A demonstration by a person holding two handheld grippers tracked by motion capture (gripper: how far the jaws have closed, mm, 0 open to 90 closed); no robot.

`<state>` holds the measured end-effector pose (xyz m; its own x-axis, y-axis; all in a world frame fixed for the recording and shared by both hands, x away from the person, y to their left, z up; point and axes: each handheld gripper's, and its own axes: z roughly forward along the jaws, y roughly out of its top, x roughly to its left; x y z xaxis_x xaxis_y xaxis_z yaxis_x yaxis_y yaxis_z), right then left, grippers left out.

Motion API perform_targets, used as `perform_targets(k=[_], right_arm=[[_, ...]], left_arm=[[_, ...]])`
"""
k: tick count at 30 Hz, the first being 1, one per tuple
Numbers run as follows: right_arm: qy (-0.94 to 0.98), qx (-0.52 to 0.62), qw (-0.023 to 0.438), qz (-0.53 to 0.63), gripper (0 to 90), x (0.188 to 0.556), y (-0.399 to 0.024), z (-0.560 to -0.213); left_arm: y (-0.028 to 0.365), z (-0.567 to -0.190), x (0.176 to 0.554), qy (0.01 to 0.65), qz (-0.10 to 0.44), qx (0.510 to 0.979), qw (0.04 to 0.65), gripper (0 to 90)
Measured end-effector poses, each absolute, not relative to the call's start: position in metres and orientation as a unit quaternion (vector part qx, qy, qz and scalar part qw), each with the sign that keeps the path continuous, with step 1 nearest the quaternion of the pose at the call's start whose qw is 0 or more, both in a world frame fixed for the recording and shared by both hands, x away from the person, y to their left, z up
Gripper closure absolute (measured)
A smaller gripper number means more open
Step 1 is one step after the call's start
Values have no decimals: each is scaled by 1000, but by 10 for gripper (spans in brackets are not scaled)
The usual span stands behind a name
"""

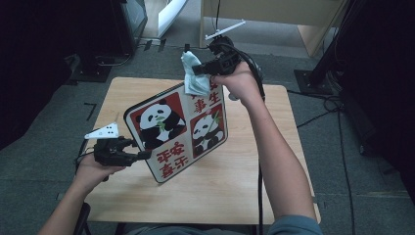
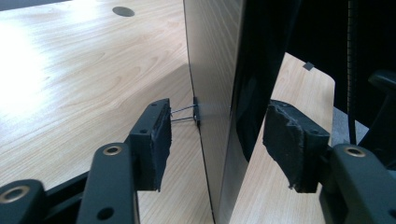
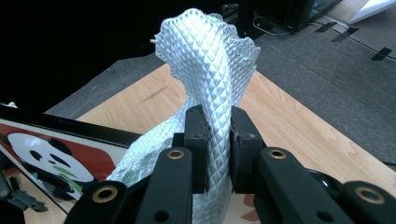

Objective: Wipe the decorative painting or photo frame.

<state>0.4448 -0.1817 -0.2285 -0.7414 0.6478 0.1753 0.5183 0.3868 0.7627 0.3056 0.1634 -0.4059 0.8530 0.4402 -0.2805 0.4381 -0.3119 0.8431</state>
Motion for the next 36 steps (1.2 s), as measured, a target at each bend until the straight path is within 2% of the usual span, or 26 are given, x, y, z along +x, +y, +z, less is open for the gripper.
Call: perform_targets(k=[3,15,36], right_arm=[[829,353,75,427,804,446,-185,-228],[828,367,76,417,804,450,-197,-226],[814,403,96,407,805,459,-229,-227]], left_arm=[[163,-405,305,275,-5,810,518,470],[163,-405,305,275,0,810,518,468],[163,-402,303,285,6,808,515,565]])
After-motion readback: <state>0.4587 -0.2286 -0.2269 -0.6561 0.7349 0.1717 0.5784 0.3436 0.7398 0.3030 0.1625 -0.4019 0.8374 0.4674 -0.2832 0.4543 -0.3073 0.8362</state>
